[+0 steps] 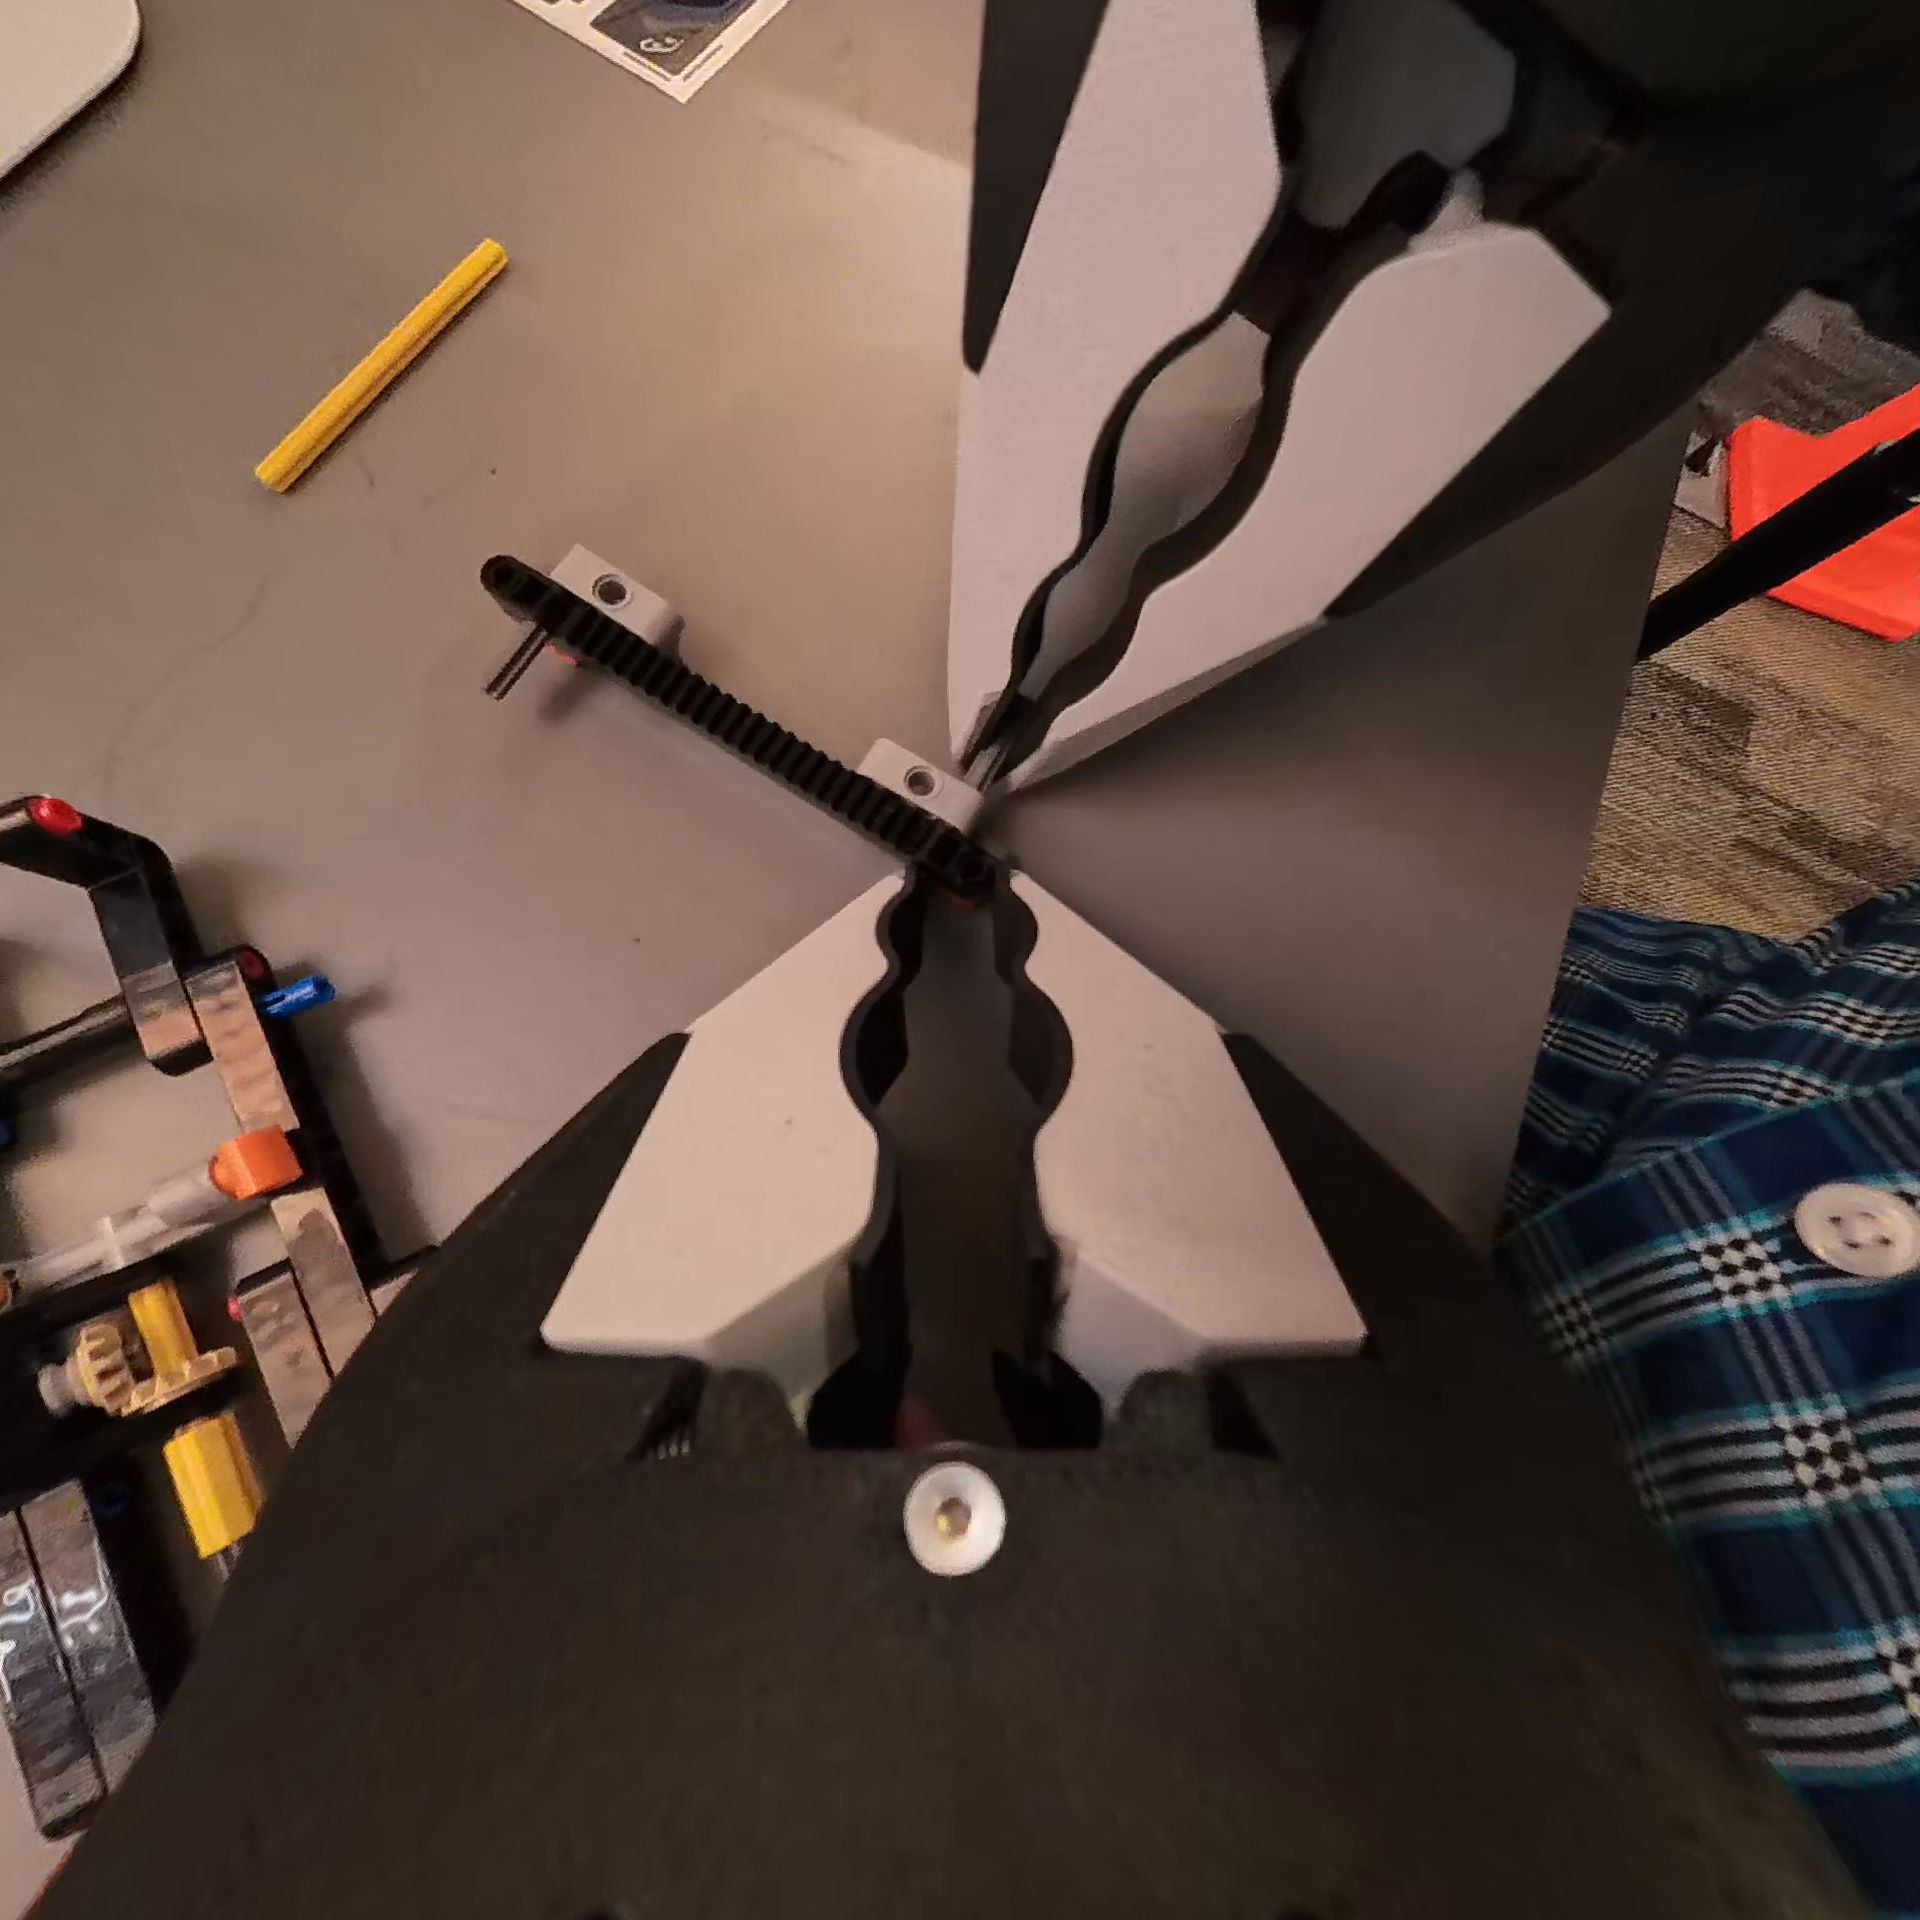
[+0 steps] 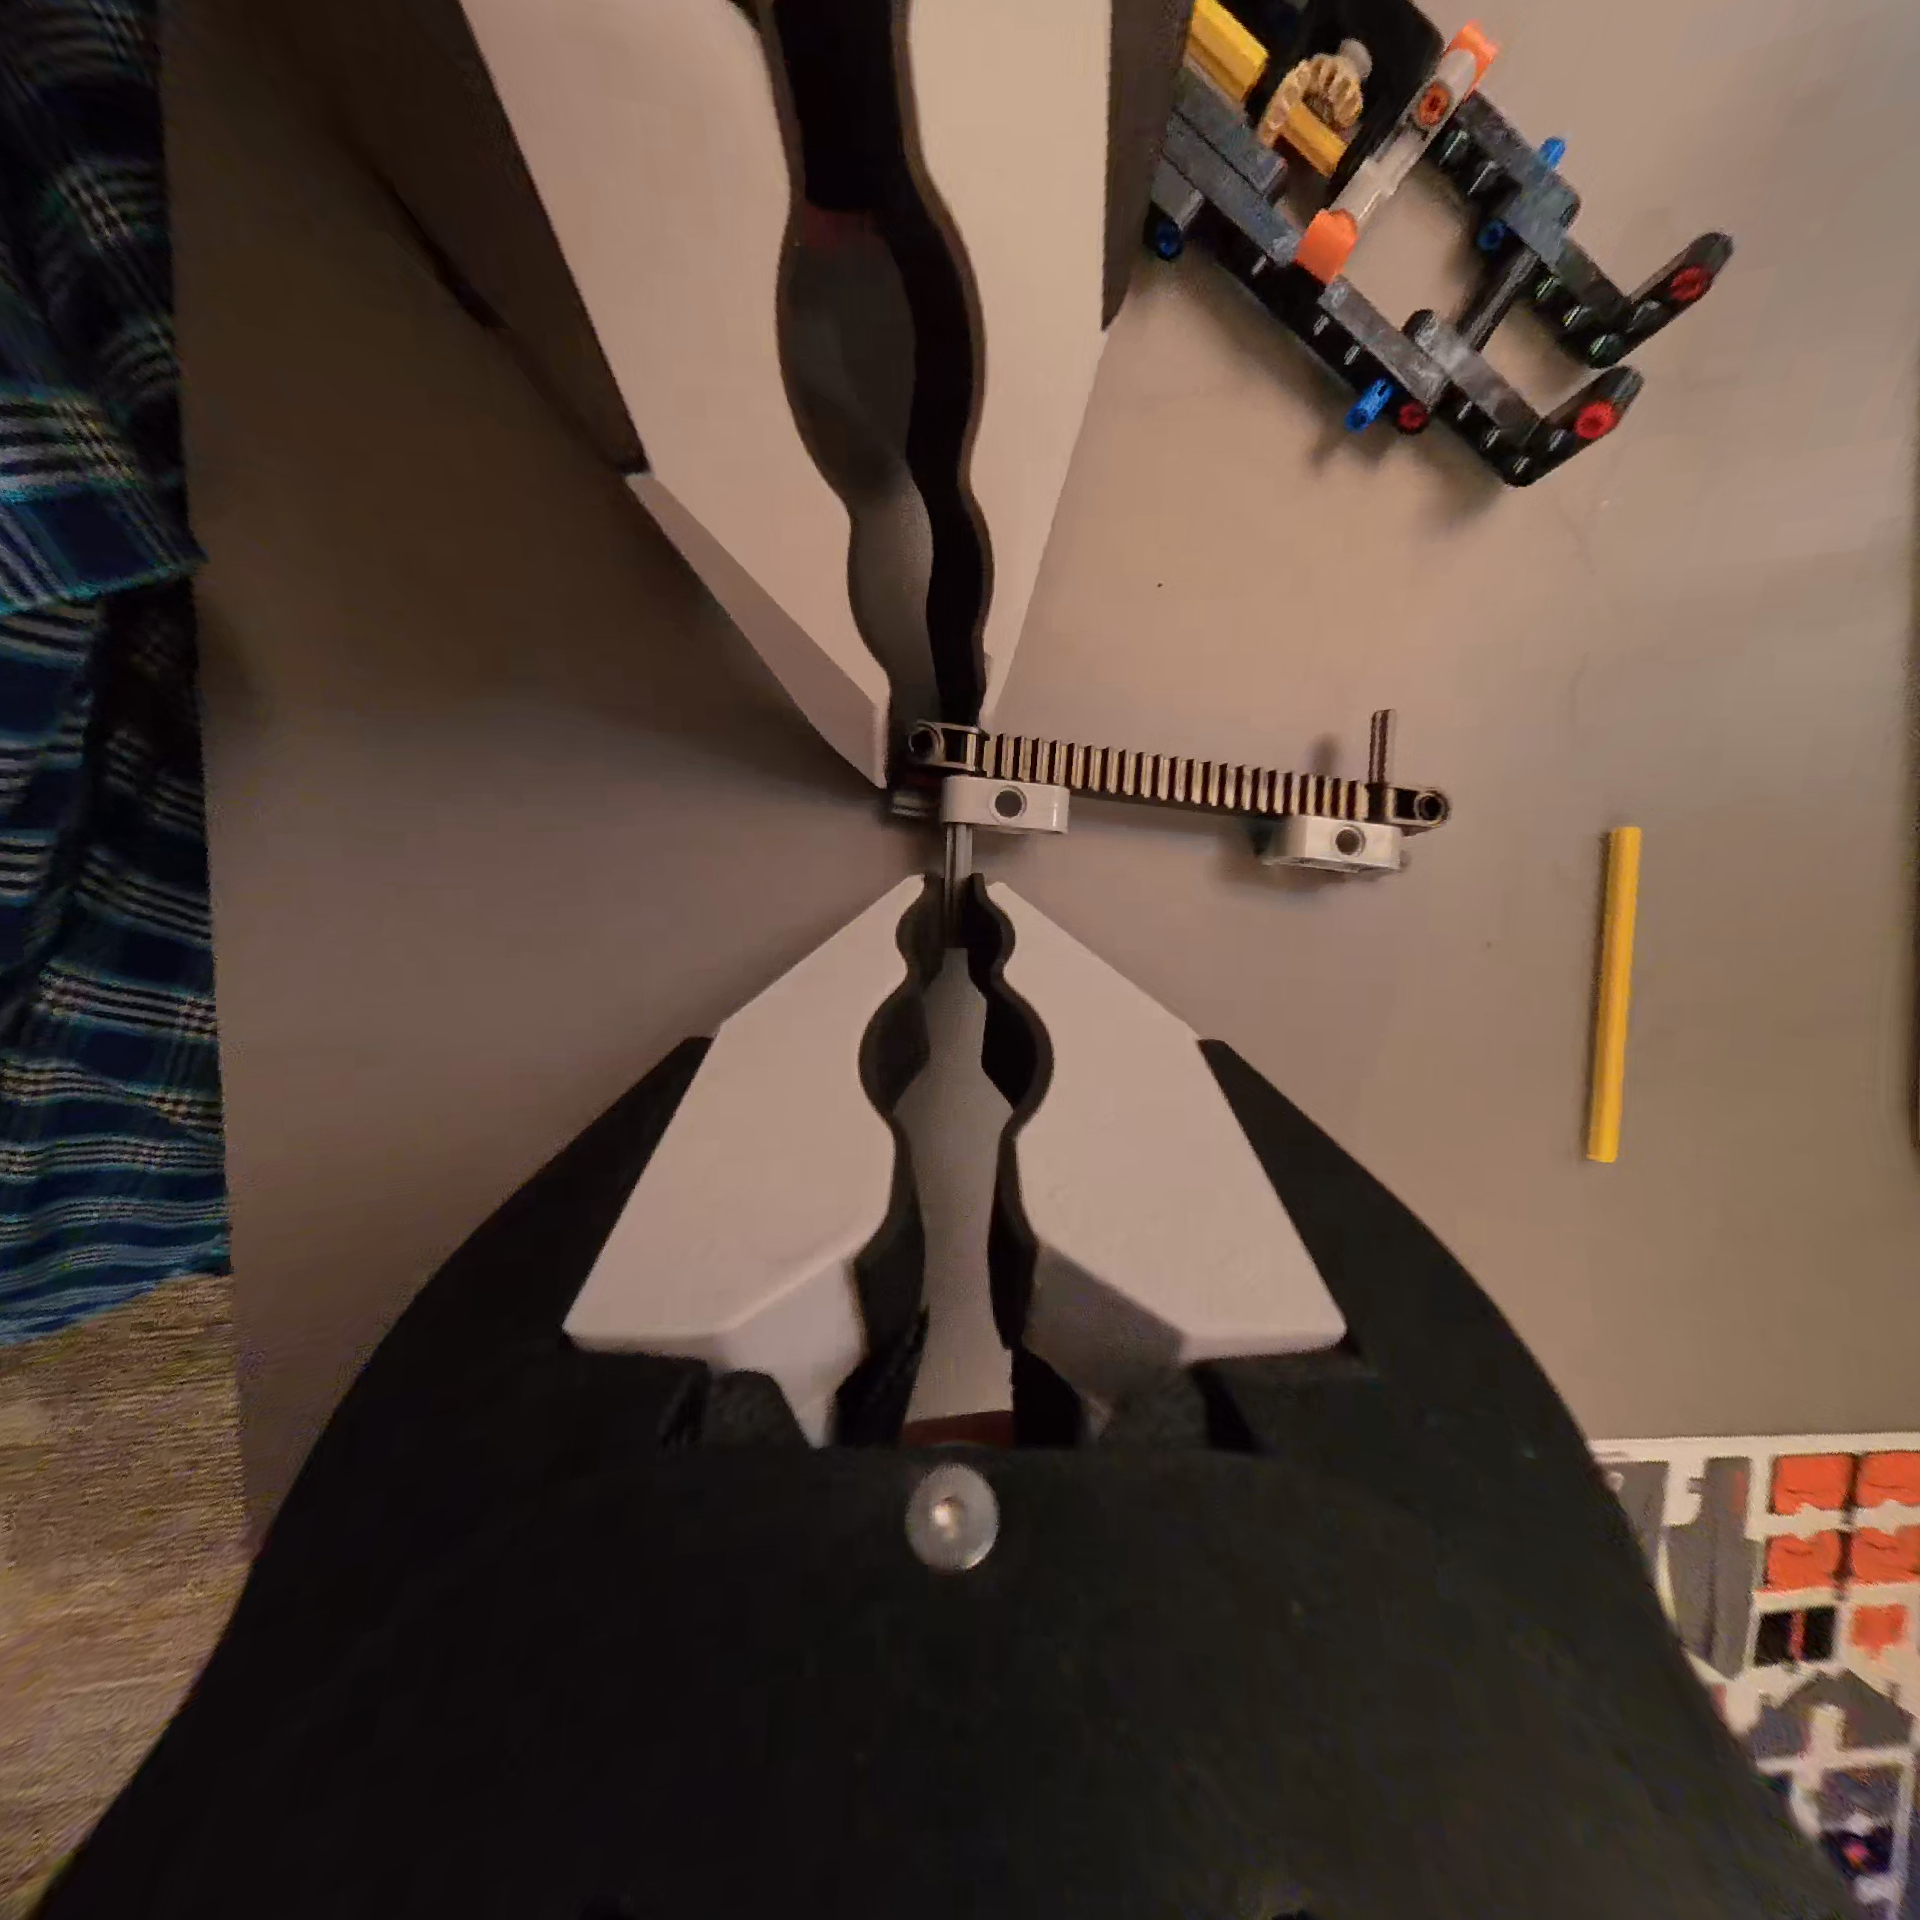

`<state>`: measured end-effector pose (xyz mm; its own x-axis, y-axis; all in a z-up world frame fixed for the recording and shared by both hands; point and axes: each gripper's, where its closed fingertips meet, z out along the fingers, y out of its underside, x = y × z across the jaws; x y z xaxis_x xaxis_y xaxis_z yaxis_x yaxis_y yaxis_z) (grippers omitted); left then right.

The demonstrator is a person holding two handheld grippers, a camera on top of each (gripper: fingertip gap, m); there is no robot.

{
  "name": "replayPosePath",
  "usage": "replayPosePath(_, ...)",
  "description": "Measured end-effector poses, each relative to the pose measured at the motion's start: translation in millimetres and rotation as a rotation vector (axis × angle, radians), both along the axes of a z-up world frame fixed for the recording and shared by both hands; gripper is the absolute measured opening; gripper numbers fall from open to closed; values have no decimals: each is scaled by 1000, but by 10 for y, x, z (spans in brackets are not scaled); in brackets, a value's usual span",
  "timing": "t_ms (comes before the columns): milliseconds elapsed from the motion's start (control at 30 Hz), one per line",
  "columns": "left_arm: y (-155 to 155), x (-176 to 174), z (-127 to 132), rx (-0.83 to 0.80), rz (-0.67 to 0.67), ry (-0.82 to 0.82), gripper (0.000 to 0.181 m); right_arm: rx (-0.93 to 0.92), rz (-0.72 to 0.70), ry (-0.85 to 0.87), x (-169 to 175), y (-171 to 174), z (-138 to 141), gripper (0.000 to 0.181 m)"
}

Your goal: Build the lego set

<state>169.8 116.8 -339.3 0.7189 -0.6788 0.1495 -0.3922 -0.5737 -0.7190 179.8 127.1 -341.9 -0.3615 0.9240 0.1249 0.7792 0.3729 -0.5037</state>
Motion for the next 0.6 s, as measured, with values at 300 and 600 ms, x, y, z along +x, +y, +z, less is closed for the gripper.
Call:
replayPosePath(300,23,9,0,4,-1,5,10,292,38,94,-18,45,14,1)
replayPosePath(600,29,15,-3,37,-12,44,10,335,1,121,-27,46,30,1)
